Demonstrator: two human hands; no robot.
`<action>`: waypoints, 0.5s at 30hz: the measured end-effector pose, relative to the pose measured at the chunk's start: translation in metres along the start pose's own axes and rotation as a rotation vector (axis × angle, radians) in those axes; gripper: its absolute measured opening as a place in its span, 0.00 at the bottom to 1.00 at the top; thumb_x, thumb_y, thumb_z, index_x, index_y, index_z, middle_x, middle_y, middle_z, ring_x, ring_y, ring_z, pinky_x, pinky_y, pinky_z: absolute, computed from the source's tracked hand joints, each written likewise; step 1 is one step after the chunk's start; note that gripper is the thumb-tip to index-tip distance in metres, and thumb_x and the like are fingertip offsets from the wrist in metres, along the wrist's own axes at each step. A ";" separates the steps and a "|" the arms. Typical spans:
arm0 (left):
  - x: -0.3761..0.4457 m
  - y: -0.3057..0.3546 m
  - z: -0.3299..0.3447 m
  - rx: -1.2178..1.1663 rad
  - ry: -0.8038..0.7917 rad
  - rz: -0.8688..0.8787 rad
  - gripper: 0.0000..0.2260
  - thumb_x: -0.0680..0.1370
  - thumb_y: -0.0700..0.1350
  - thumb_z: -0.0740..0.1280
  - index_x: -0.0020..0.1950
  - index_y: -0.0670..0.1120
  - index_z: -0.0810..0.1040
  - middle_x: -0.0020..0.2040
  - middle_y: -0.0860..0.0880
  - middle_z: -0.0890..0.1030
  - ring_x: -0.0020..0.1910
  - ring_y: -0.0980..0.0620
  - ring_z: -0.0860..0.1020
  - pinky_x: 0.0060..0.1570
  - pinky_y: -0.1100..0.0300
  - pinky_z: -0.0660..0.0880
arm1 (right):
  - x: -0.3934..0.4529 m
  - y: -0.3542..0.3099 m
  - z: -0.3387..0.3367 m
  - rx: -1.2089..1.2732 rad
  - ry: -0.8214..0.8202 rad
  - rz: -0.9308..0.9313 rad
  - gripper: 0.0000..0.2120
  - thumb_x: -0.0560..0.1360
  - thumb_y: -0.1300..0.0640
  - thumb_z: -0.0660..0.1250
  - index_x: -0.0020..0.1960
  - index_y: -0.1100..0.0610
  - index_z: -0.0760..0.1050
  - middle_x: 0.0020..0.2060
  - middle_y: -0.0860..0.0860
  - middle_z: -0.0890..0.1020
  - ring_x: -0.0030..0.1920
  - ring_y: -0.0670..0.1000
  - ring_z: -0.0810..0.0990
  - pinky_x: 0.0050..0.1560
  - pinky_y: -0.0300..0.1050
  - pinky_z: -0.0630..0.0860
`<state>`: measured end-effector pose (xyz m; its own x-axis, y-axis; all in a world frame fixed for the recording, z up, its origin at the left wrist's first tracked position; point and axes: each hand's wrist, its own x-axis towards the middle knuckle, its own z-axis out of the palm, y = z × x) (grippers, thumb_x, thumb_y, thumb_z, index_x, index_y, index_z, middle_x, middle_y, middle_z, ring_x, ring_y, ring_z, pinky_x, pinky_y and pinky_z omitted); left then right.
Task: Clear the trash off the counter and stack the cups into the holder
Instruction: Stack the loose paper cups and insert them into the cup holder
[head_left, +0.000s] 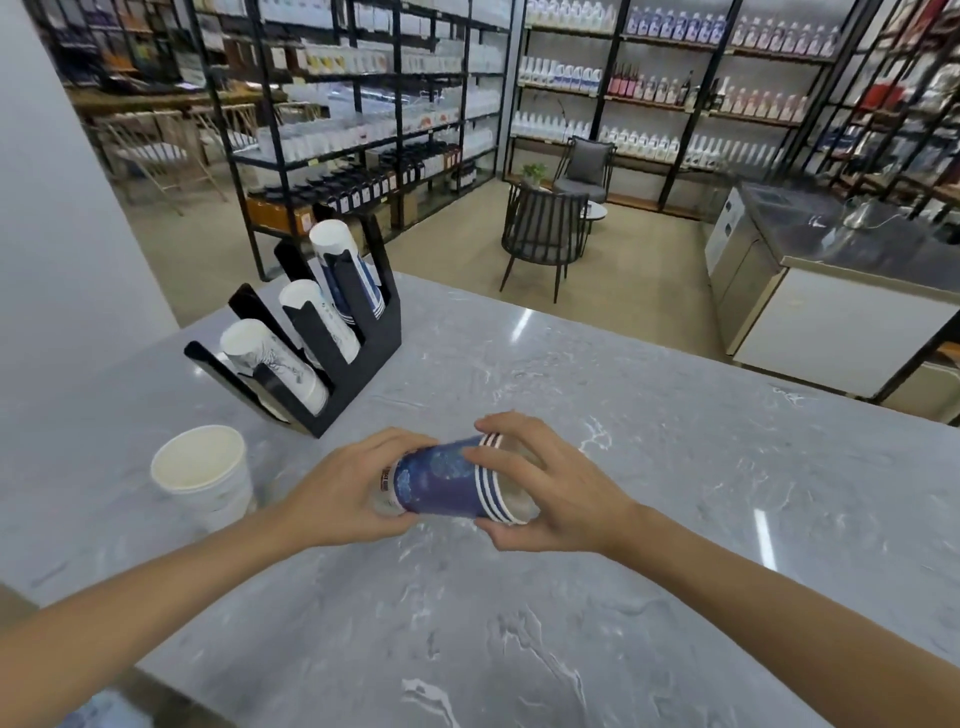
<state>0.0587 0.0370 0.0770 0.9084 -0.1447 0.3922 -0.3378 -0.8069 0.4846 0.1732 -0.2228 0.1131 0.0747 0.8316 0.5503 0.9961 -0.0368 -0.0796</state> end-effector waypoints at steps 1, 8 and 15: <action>-0.006 -0.002 0.000 -0.007 0.021 -0.038 0.33 0.67 0.53 0.77 0.70 0.56 0.71 0.61 0.63 0.77 0.58 0.65 0.77 0.56 0.63 0.77 | 0.013 -0.001 0.004 0.028 0.018 -0.039 0.27 0.75 0.47 0.74 0.70 0.56 0.73 0.68 0.62 0.75 0.67 0.60 0.76 0.67 0.52 0.74; -0.048 -0.021 0.012 -0.148 0.118 -0.263 0.30 0.67 0.53 0.79 0.65 0.66 0.69 0.57 0.66 0.79 0.56 0.62 0.80 0.53 0.68 0.78 | 0.083 -0.019 0.044 0.191 0.024 -0.082 0.17 0.80 0.50 0.69 0.68 0.52 0.80 0.74 0.57 0.74 0.70 0.58 0.76 0.67 0.54 0.73; -0.080 -0.048 0.036 -0.314 0.178 -0.467 0.26 0.68 0.53 0.81 0.60 0.54 0.73 0.52 0.58 0.82 0.52 0.56 0.83 0.56 0.58 0.81 | 0.109 -0.026 0.094 0.234 -0.096 -0.079 0.19 0.77 0.50 0.75 0.67 0.50 0.81 0.71 0.58 0.77 0.69 0.58 0.79 0.64 0.56 0.78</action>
<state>0.0108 0.0668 -0.0060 0.9322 0.3058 0.1936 0.0069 -0.5500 0.8351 0.1510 -0.0792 0.0975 -0.0190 0.8762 0.4816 0.9602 0.1502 -0.2354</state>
